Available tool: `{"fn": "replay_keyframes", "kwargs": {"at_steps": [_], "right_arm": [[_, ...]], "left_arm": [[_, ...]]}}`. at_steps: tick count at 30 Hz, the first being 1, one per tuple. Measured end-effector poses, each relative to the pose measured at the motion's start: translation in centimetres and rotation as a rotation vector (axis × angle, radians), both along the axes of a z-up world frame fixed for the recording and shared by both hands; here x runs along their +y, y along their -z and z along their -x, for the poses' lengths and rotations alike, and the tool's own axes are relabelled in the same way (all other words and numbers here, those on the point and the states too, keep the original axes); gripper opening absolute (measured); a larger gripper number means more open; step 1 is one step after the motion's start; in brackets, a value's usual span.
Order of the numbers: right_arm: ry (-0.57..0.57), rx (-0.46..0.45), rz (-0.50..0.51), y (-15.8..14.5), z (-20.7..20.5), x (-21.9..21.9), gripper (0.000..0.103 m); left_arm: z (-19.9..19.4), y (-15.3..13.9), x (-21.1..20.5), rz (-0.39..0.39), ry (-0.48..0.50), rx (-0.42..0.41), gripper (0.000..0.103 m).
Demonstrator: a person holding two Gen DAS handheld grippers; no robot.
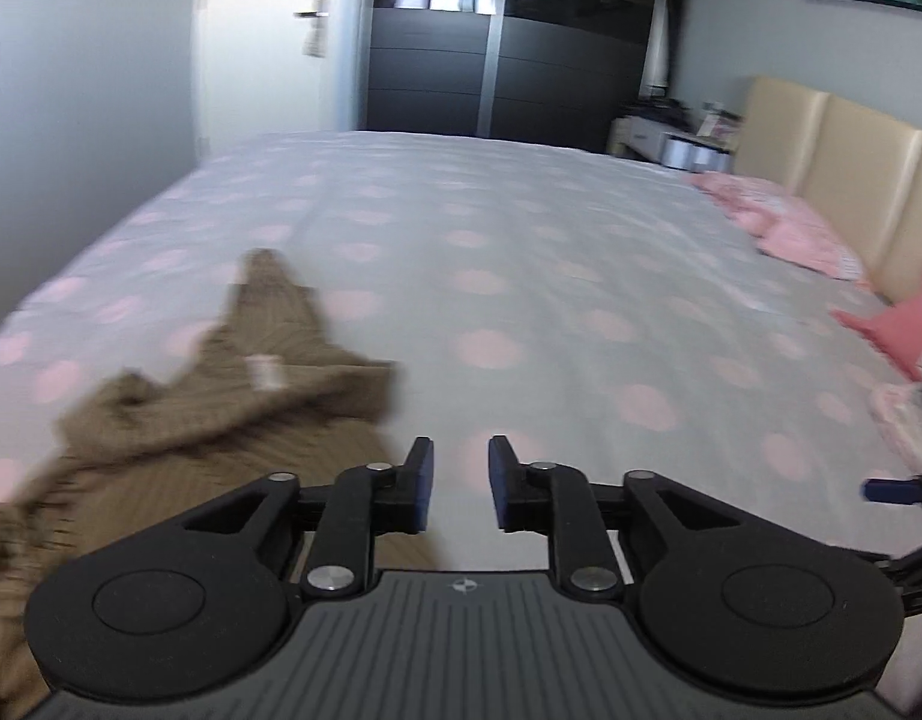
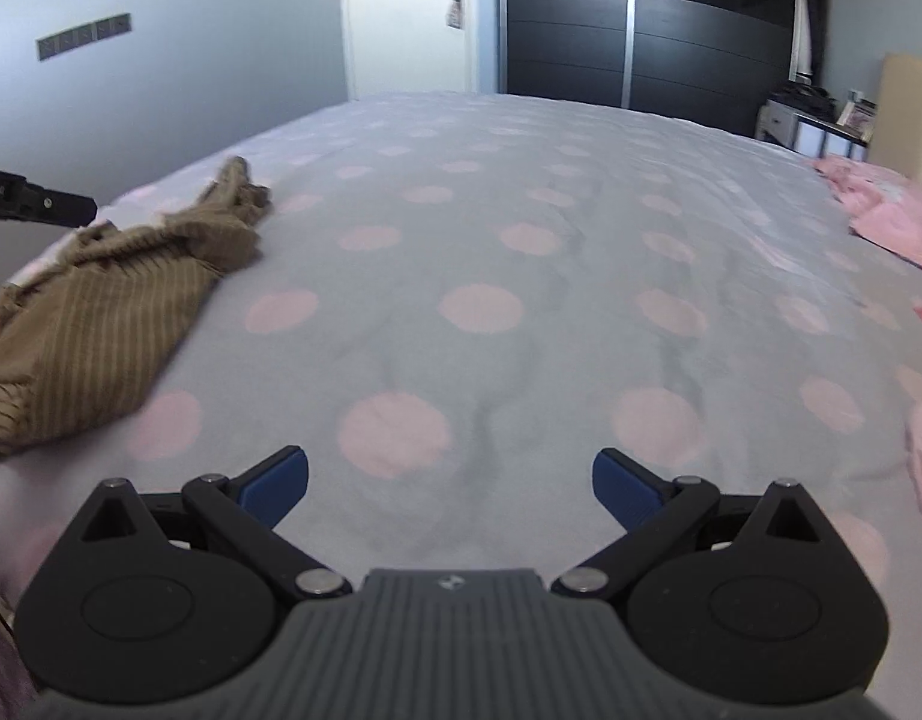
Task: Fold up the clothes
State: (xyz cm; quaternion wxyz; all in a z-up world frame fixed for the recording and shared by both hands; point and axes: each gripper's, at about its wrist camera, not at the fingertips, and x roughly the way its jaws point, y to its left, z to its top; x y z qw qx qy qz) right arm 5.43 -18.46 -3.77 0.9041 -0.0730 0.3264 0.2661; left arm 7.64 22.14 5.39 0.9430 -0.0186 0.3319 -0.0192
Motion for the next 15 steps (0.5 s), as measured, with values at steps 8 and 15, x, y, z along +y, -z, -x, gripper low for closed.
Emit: {"fn": "replay_keyframes", "kwargs": {"at_steps": [8,15], "right_arm": [[-0.152,0.062,-0.062,-0.7,-3.9,9.8,0.083],[-0.235,0.098,-0.065,-0.1,-7.0,18.4,0.076]], "left_arm": [[0.0,1.8,12.5,-0.231,-0.243,0.044,0.047],[-1.3,7.1,16.8,-0.344,-0.233,0.095,0.055]]}}
